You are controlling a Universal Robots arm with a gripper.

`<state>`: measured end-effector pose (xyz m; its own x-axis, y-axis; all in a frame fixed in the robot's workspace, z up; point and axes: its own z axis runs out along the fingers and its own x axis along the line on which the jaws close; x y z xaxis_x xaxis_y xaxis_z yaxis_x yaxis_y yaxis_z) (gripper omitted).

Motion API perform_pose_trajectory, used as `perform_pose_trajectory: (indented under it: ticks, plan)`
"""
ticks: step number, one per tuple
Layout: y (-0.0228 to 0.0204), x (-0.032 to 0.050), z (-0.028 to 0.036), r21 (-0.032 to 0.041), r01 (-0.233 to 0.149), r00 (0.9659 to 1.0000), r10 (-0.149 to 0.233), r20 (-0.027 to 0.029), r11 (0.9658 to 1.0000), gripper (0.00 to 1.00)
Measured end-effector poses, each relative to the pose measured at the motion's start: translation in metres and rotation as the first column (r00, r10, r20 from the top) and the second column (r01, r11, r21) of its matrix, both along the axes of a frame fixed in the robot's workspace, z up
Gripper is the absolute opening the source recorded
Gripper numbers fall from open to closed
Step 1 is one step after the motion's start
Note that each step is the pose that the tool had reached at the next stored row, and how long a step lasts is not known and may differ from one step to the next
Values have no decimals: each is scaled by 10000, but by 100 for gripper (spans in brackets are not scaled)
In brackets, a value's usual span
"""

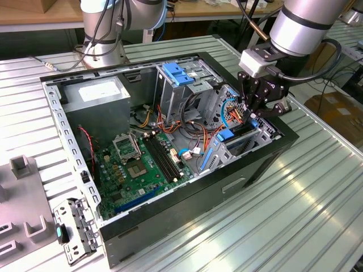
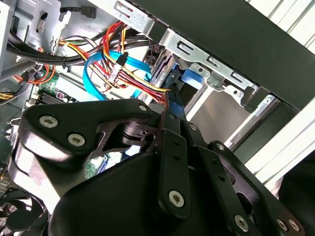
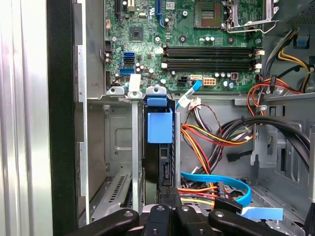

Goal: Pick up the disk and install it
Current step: 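Insert the first disk wire, then insert the second disk wire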

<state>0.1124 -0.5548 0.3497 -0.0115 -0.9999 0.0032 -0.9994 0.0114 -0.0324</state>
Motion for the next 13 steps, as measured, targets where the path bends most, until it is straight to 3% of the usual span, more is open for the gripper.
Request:
perform_pose_trajectory:
  ticks: [7, 13]
  plan:
    - [0, -5, 0, 0, 1, 10000, -1, 0, 10000, 11]
    - [0, -65, 0, 0, 0, 10000, 0, 0, 10000, 11]
